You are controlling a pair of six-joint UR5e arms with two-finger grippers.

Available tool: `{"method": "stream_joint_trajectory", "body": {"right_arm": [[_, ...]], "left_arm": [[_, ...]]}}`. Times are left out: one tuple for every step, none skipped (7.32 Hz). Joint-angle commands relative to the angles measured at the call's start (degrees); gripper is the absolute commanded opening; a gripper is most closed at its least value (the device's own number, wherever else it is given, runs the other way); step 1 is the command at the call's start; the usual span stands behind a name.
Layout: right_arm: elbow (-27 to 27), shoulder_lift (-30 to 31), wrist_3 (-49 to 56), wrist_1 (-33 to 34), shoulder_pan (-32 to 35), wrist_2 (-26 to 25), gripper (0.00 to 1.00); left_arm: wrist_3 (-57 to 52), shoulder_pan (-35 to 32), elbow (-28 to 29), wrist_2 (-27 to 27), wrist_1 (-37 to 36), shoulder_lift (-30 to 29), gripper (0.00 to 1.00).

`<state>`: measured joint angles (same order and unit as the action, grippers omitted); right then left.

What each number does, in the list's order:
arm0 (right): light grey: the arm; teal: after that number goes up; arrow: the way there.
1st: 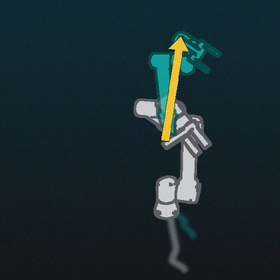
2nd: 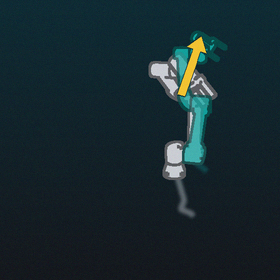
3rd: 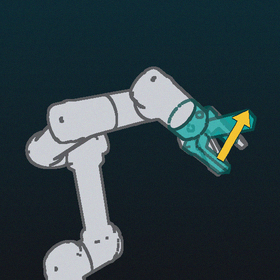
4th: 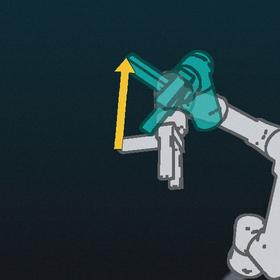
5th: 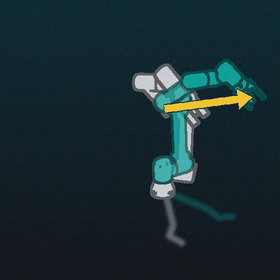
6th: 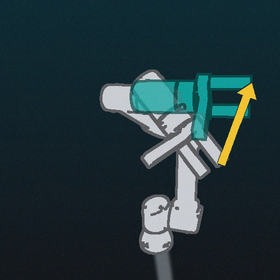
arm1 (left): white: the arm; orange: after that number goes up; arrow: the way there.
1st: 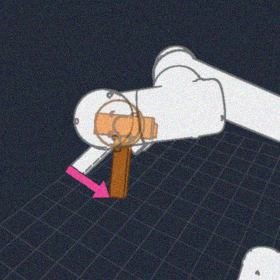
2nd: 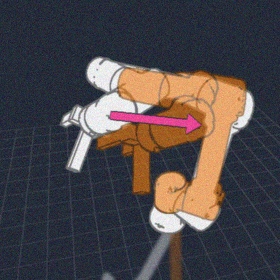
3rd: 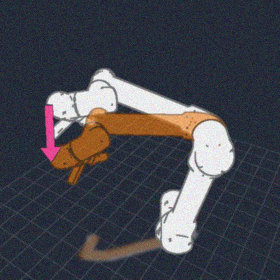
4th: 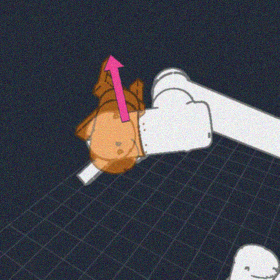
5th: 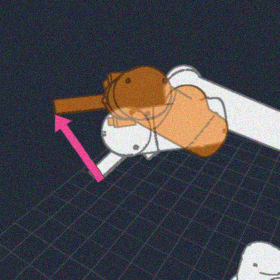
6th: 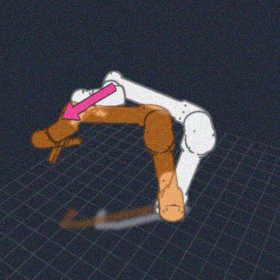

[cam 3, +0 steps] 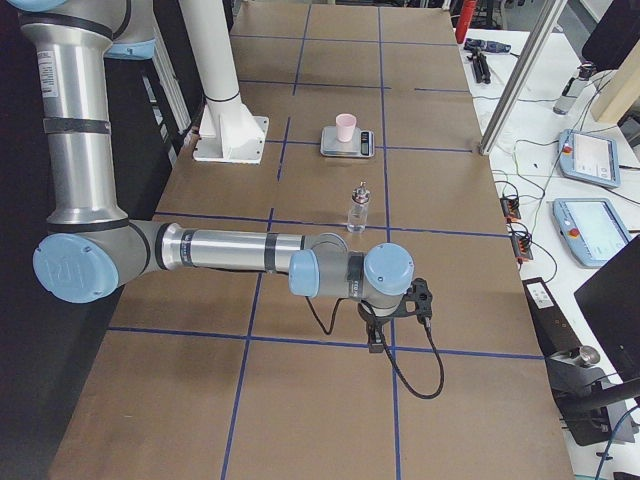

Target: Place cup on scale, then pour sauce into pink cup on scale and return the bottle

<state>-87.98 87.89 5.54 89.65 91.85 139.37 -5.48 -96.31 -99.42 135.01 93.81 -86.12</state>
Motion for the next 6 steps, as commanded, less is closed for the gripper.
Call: {"method": "stream_joint_trajectory", "body": {"right_arm": [[0.09, 0.0, 0.09, 0.0, 0.0, -0.07, 1.0], [0.09, 0.0, 0.0, 0.0, 0.0, -0.07, 1.0], [0.09, 0.0, 0.0, 0.0, 0.0, -0.07, 1.0], [0.09, 0.0, 0.09, 0.0, 0.0, -0.07, 1.0], [0.09, 0.0, 0.09, 0.0, 0.0, 0.02, 1.0], [0.09, 0.0, 0.09, 0.0, 0.0, -0.07, 1.0]], "left_arm": [[0.03, 0.51, 0.19, -0.09, -0.03, -0.1, 1.0], [0.03, 1.55, 0.62, -0.09, -0.12, -0.01, 1.0], [-0.05, 2.26, 0.98, -0.09, -0.12, -0.01, 1.0], [0.03, 2.35, 0.89, -0.09, -0.12, 0.07, 1.0], [0.03, 2.36, 0.89, -0.09, -0.12, 0.07, 1.0], [0.03, 2.36, 0.98, -0.09, -0.12, 0.07, 1.0]]}}
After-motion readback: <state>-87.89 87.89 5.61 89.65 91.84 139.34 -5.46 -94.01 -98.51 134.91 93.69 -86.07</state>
